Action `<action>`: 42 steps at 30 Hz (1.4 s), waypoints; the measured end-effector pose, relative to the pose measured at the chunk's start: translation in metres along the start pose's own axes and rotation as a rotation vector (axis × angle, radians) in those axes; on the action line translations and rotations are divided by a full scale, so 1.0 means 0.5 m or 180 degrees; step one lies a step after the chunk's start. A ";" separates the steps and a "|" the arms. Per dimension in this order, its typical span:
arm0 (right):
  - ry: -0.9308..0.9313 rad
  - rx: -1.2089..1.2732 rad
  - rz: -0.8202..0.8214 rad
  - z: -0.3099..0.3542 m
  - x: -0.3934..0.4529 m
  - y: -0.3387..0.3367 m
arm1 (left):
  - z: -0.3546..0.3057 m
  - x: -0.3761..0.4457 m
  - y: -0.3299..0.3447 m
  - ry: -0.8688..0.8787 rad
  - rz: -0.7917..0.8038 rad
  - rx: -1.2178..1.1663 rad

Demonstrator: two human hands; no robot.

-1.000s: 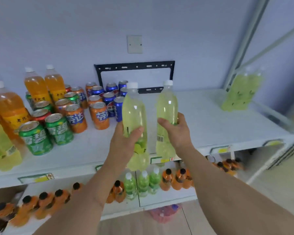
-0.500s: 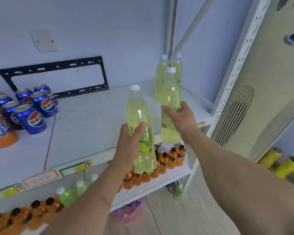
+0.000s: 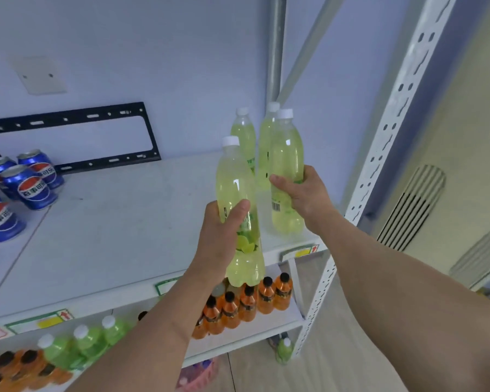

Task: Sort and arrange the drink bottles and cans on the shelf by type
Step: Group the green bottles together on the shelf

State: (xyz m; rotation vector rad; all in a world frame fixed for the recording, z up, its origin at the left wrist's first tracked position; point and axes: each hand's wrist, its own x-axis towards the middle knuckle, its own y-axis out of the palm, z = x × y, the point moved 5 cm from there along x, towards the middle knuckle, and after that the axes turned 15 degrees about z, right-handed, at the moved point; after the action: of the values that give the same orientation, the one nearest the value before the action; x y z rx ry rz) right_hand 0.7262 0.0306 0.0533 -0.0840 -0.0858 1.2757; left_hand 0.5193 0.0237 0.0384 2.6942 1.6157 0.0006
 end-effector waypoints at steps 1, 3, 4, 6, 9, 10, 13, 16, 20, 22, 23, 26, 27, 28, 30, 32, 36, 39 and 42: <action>-0.0005 0.0039 0.0030 -0.001 0.025 -0.009 | 0.000 0.024 0.002 -0.0007 -0.0030 -0.0012; 0.0019 0.0111 0.0107 -0.006 0.051 -0.018 | 0.002 0.051 0.003 0.0010 -0.0042 -0.0043; 0.0034 0.0162 0.0139 -0.010 0.067 -0.024 | 0.001 0.067 0.003 0.0028 -0.0058 -0.0018; 0.0049 0.0247 0.0177 -0.020 0.105 -0.036 | 0.000 0.104 0.004 0.0059 -0.0085 0.0038; 0.0101 0.0304 0.0270 -0.038 0.153 -0.048 | 0.004 0.151 0.004 0.0067 -0.0128 -0.0010; 0.0123 0.0314 0.0307 -0.044 0.166 -0.051 | 0.006 0.161 0.004 0.0054 -0.0167 -0.0022; 0.0134 0.0355 0.0394 -0.066 0.198 -0.054 | 0.010 0.186 0.005 0.0051 -0.0263 -0.0029; 0.0129 0.0395 0.0465 -0.084 0.213 -0.054 | 0.013 0.201 0.010 0.0057 -0.0381 -0.0076; 0.0071 0.0467 0.0534 -0.096 0.216 -0.055 | 0.015 0.209 0.018 0.0136 -0.0538 -0.0054; 0.0042 0.0436 0.0583 -0.099 0.212 -0.062 | 0.017 0.212 0.029 0.0195 -0.0553 -0.0026; 0.0061 0.0379 0.0618 -0.102 0.208 -0.066 | 0.018 0.211 0.035 0.0201 -0.0574 -0.0013; 0.0242 0.0054 0.0806 -0.120 0.192 -0.074 | 0.020 0.208 0.057 0.0196 -0.0657 0.0067; 0.0340 -0.0090 0.0880 -0.127 0.182 -0.077 | 0.021 0.209 0.063 0.0204 -0.0677 0.0125; 0.0430 -0.0244 0.0954 -0.138 0.173 -0.078 | 0.021 0.209 0.068 0.0204 -0.0691 0.0200; 0.0749 -0.0987 0.0959 -0.146 0.140 -0.086 | 0.021 0.210 0.075 0.0190 -0.0715 0.0342; 0.1048 -0.2235 0.0870 -0.146 0.108 -0.096 | 0.023 0.216 0.079 0.0146 -0.0688 0.0414; 0.0861 -0.4150 0.1418 -0.119 0.063 -0.062 | 0.030 0.235 0.076 0.0154 -0.0594 0.0431; 0.0524 -0.4759 0.1615 -0.113 0.043 -0.040 | 0.035 0.251 0.067 0.0178 -0.0561 0.0435; 0.0381 -0.4824 0.1678 -0.121 0.035 -0.035 | 0.040 0.272 0.047 0.0149 -0.0529 0.0500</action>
State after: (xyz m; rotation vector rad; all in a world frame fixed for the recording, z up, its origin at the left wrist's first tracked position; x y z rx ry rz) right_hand 0.7545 0.0415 -0.0047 -1.5559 -0.9638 1.4548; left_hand 0.6042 0.1326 0.0183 2.6787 1.9263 -0.0663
